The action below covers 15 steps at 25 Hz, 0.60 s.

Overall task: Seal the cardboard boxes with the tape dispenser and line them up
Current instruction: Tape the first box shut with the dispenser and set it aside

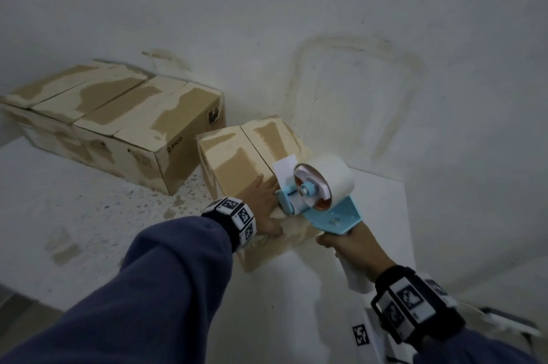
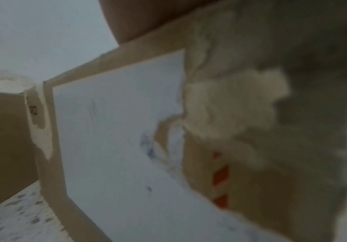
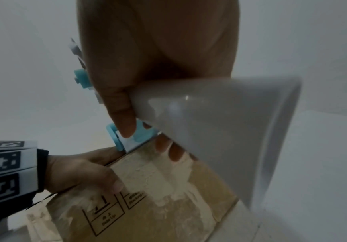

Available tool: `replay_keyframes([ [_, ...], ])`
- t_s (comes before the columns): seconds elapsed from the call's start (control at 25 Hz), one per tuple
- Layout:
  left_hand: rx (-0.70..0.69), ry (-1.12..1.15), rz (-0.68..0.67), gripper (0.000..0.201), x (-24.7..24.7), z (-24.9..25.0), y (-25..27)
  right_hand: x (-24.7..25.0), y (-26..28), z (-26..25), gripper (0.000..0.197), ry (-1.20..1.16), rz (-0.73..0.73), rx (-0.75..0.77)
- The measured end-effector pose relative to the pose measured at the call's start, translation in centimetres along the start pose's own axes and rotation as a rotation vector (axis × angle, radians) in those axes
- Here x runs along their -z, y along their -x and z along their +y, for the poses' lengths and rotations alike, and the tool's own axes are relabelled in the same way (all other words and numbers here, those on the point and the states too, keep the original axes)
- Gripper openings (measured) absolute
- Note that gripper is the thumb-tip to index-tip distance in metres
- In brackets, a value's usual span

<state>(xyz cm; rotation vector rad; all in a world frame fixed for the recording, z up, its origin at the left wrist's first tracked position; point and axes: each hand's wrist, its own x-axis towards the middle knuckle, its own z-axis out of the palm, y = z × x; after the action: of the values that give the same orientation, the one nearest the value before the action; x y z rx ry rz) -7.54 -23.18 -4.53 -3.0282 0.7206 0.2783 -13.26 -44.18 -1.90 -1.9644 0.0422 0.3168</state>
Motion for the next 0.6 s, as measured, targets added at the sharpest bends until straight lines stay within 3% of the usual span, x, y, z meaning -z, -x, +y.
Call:
replay_keyframes([
  [0.16,0.008,0.01,-0.004,0.096,-0.1,-0.1,-0.4,-0.5,-0.4,-0.2,0.019,-0.188,-0.028,-0.029],
  [0.36,-0.021,-0.032,-0.034,0.089,0.0,0.0,-0.4,0.5,1.3,1.4,0.018,-0.203,0.018,-0.036],
  [0.6,0.017,-0.069,-0.123,0.096,0.7,0.5,-0.2,2.6,5.5,5.4,0.02,-0.23,0.037,-0.094],
])
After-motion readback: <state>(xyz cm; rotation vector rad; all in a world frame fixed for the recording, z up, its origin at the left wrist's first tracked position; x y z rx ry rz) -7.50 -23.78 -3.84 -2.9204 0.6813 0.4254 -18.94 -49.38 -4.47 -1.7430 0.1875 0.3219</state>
